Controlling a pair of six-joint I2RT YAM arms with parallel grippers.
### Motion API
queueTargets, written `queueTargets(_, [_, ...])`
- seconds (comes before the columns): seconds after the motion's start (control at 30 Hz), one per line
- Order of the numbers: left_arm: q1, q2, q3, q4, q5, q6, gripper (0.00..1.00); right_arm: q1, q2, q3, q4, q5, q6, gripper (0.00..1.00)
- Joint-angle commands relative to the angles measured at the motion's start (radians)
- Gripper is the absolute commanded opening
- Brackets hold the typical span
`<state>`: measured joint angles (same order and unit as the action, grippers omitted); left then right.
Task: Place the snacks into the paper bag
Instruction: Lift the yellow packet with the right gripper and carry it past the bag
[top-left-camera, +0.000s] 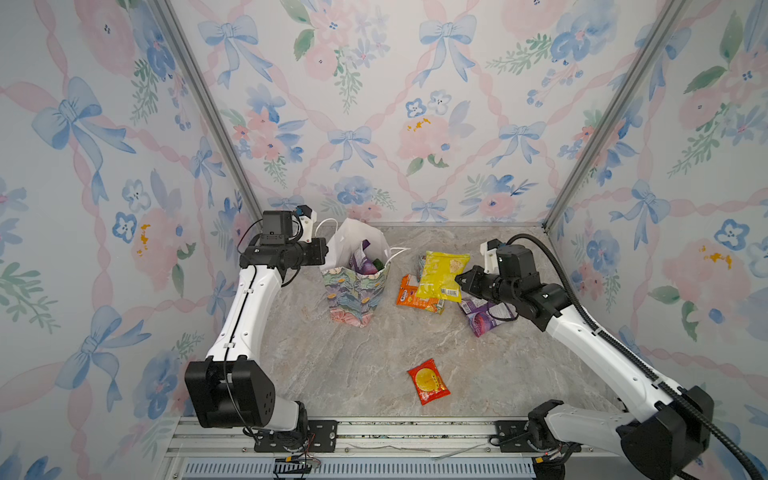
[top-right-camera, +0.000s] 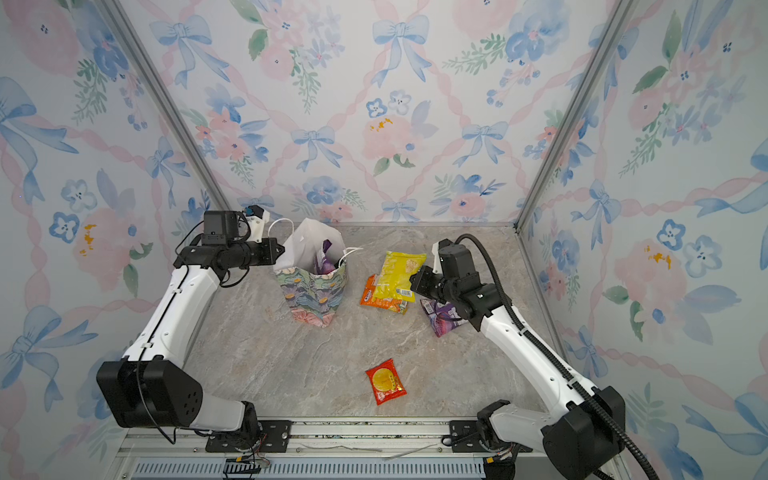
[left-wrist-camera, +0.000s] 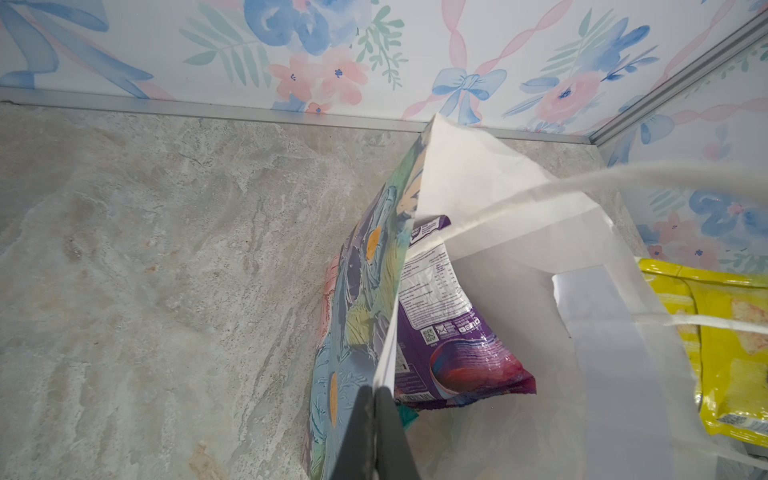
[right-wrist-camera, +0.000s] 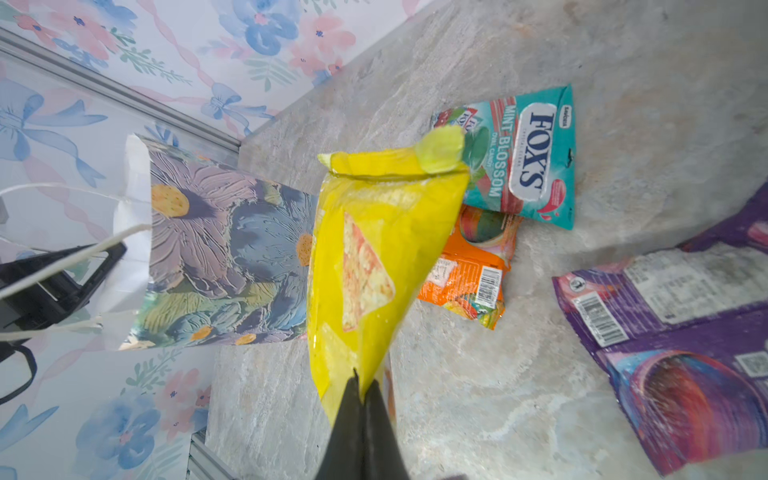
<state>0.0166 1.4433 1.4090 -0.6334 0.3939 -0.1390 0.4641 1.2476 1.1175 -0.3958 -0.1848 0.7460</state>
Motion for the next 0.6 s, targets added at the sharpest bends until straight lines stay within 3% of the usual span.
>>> queueTargets(0.0, [0.007, 0.001, -0.016, -0.023, -0.001, 0.006, 0.0, 0.011, 0.06, 0.097, 0.038, 0.03, -0.053, 0.0])
queueTargets(0.3, [0.008, 0.002, -0.019, -0.022, 0.014, 0.004, 0.0, 0.001, 0.25, 0.424, -0.037, 0.061, -0.214, 0.0])
queueTargets(0.57, [0.008, -0.016, -0.028, -0.017, 0.018, 0.007, 0.0, -0.003, 0.402, 0.685, -0.095, 0.065, -0.279, 0.0])
